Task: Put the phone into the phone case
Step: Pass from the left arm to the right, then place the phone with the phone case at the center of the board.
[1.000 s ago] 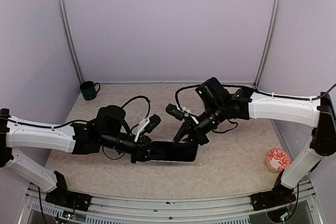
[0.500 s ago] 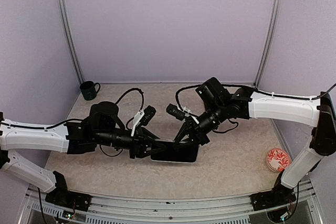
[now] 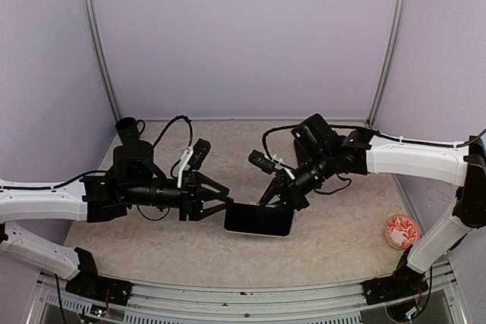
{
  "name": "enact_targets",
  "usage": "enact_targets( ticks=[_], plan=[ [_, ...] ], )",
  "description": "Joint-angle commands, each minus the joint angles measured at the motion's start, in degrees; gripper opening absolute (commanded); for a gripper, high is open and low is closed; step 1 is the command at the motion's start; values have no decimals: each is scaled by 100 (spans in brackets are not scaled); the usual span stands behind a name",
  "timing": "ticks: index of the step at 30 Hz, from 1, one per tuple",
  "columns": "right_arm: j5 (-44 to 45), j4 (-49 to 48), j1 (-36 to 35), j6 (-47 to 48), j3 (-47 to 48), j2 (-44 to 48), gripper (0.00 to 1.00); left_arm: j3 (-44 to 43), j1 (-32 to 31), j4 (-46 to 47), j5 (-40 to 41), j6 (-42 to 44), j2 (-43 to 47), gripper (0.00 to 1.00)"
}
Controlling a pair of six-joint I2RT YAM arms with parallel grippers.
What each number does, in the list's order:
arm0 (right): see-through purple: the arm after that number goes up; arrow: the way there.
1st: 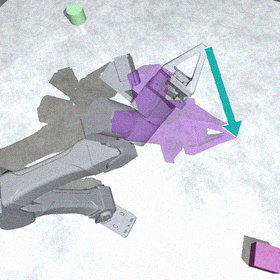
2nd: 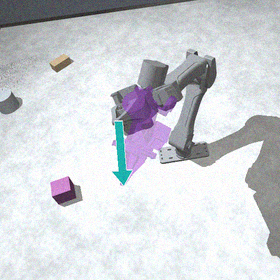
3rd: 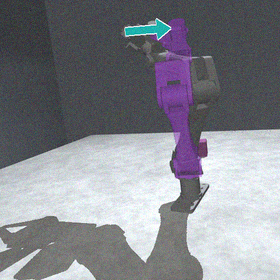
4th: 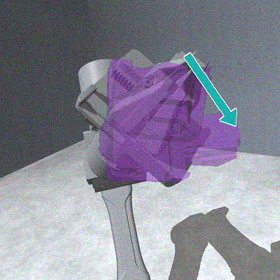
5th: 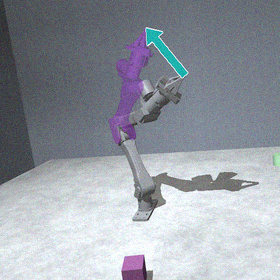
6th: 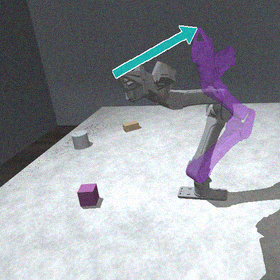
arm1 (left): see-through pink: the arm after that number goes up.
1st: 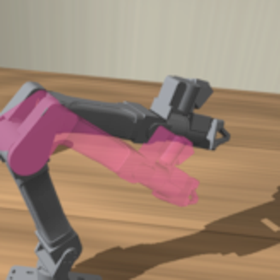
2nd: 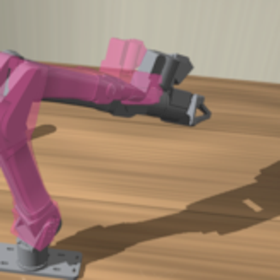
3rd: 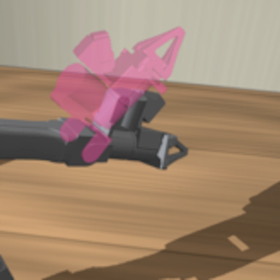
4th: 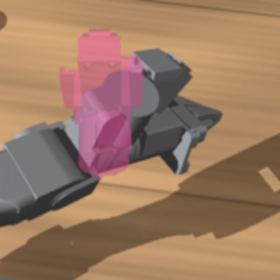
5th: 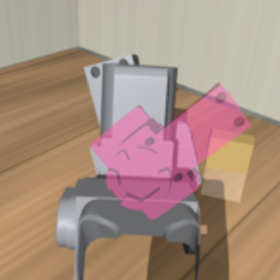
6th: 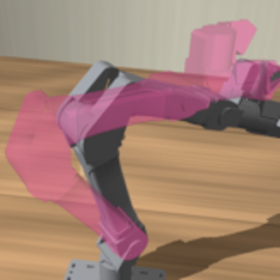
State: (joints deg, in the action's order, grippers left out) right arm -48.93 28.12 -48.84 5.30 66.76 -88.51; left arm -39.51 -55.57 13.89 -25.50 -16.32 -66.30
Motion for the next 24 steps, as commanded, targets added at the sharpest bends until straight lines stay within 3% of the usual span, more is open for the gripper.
enact_targets(
  ticks=[1, 9, 12, 15, 19, 21, 24],
  plan=[
    [-318, -326, 48, -88, -28, 353, 0, -43, 11, -76, 47, 28, -138, 50],
    [-372, -385, 59, -116, -66, 430, 0, -154, -38, -198, 147, 94, -470, 48],
    [-360, -384, 59, -126, -67, 416, 0, -146, -54, -126, 148, 85, -523, 35],
    [-329, -385, 75, -139, -64, 390, 0, -145, -57, -98, 227, 78, -509, 13],
    [-252, -409, 98, -205, -54, 357, 0, -136, -58, -58, 312, 59, -498, 0],
    [-213, -424, 119, -241, -50, 352, 0, -123, -54, -37, 331, 45, -498, 6],
    [-60, -498, 173, -358, -47, 377, 0, -83, -51, -32, 517, -6, -478, 34]
  ],
)
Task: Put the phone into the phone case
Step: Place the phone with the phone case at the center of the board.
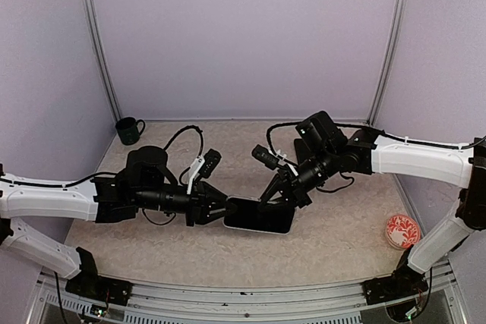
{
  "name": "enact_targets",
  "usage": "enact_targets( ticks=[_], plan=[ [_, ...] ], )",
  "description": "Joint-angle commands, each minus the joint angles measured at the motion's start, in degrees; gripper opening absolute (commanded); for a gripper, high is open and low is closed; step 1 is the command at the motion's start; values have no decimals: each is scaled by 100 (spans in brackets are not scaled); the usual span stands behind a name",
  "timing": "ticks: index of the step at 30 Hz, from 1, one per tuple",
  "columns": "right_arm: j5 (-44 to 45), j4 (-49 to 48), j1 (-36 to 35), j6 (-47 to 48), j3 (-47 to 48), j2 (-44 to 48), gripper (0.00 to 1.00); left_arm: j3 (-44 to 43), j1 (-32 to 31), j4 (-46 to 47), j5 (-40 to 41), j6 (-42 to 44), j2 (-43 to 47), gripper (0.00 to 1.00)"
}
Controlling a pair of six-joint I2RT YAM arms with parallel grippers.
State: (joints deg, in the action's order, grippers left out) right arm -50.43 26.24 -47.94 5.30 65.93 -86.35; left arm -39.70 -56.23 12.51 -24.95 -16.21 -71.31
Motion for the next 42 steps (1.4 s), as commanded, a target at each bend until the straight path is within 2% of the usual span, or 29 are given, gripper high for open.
enact_targets(
  ticks=[1, 6, 7, 14, 23, 32, 42],
  plan=[
    [145, -340, 121, -407, 41, 174, 0, -37, 23, 115, 542, -45, 55, 45],
    [414, -687, 436, -958, 52, 223, 0, 211, 243, 105, 1351, -383, 337, 95],
    [498, -792, 533, -1123, 51, 211, 0, 269, 333, 107, 1476, -505, 445, 98],
    [1232, -1441, 1246, -2429, 184, -171, 0, 883, 967, 420, 1611, -1207, 1120, 99],
    [2297, -2428, 1582, -3926, 336, -810, 0, 1084, 1052, 293, 1751, -1516, 1415, 99],
    [3278, -3196, 1693, -4811, 795, -1708, 0, 1320, 1044, 331, 1729, -1824, 1639, 99],
    [3511, -3724, 1796, -5383, 1491, -2854, 0, 1581, 1026, 296, 1765, -1995, 1978, 99]
  ],
)
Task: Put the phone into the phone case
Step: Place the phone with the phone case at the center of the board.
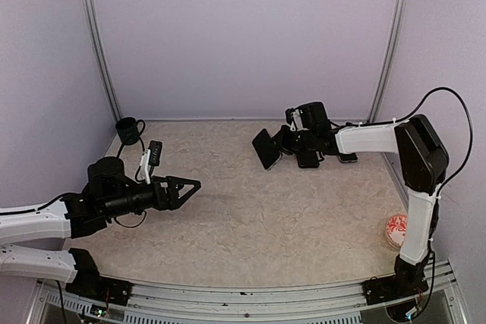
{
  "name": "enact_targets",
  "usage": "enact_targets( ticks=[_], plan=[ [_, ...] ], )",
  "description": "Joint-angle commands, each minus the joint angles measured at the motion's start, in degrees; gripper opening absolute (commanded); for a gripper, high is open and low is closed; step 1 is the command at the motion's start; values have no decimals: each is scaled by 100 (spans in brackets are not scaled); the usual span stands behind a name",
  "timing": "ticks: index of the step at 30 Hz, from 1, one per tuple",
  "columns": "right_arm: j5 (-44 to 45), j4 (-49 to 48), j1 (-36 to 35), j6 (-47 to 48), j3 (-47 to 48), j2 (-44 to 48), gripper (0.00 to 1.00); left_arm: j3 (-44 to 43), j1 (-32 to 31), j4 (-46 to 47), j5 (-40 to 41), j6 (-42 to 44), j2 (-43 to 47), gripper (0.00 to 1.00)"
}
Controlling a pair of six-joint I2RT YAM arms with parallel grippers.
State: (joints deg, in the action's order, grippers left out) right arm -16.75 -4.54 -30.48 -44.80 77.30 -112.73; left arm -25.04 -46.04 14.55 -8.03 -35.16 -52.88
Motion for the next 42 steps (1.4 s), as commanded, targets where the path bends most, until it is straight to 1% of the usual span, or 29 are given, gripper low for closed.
enact_targets(
  ticks=[1, 6, 12, 21, 30, 31, 34, 37, 42],
  plan=[
    [202, -666, 51, -422, 395, -272, 0, 125, 7, 92, 75, -109, 148, 99],
    [640, -561, 60, -510, 812, -703, 0, 150, -19, 127, 87, -140, 182, 99],
    [917, -624, 79, -601, 1193, -1157, 0, 148, -53, 141, 87, -166, 191, 99],
    [906, -975, 95, -838, 1306, -1684, 0, 186, -98, 124, 146, -219, 240, 99],
    [1075, -1029, 112, -973, 1164, -1816, 0, 122, -151, 130, 182, -212, 158, 99],
    [1076, -1024, 112, -984, 1138, -1808, 1, 124, -158, 129, 192, -211, 160, 99],
    [1112, -1005, 112, -988, 1052, -1788, 11, 122, -160, 126, 202, -207, 161, 99],
    [1061, -936, 125, -965, 1043, -1783, 17, 128, -168, 127, 201, -211, 156, 99],
    [948, -944, 130, -961, 1022, -1762, 21, 135, -168, 127, 223, -220, 180, 99]
  ],
)
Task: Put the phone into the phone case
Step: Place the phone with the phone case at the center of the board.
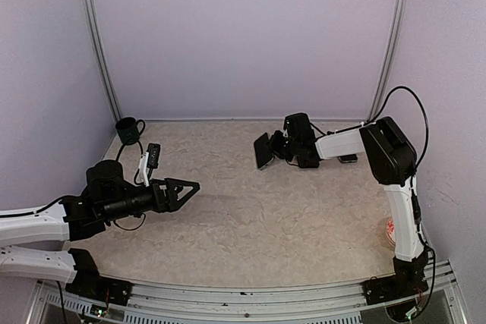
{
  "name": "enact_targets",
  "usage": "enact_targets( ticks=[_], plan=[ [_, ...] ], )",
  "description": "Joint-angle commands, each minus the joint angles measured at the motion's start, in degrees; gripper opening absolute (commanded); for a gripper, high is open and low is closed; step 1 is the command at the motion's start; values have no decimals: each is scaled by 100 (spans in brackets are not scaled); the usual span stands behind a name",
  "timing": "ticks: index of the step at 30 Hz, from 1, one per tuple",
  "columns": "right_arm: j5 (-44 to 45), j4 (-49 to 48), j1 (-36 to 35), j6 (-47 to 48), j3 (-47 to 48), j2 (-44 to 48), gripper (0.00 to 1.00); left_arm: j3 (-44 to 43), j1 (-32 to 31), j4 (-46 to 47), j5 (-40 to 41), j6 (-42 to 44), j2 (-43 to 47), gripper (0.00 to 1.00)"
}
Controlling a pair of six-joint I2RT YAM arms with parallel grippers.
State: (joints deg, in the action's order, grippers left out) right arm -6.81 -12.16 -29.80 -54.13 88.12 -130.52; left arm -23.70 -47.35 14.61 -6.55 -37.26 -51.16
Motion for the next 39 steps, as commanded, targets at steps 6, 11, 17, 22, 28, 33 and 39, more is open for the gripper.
enact_targets(
  ticks=[6, 11, 17, 22, 28, 33, 39],
  plan=[
    [-88, 2, 71, 28, 3, 27, 24, 23, -37, 102, 105, -10, 55, 99],
    [-81, 283, 100, 128, 136, -47, 26, 11, -37, 101, 90, -19, 49, 99],
    [-53, 561, 163, 236, 214, -105, 28, 2, -37, 70, 102, -3, 62, 99],
    [-70, 729, 225, 308, 289, -166, 28, -16, -33, 42, 125, 16, 84, 99],
    [-8, 1015, 282, 573, 348, -125, 30, -53, -37, -60, 183, 46, 110, 99],
    [149, 1238, 290, 1202, 302, 202, 37, -284, -28, -445, 356, 256, 147, 99],
    [505, 1585, 288, 2189, -228, 1113, 44, -826, -20, -1211, 879, 637, 252, 99]
  ],
)
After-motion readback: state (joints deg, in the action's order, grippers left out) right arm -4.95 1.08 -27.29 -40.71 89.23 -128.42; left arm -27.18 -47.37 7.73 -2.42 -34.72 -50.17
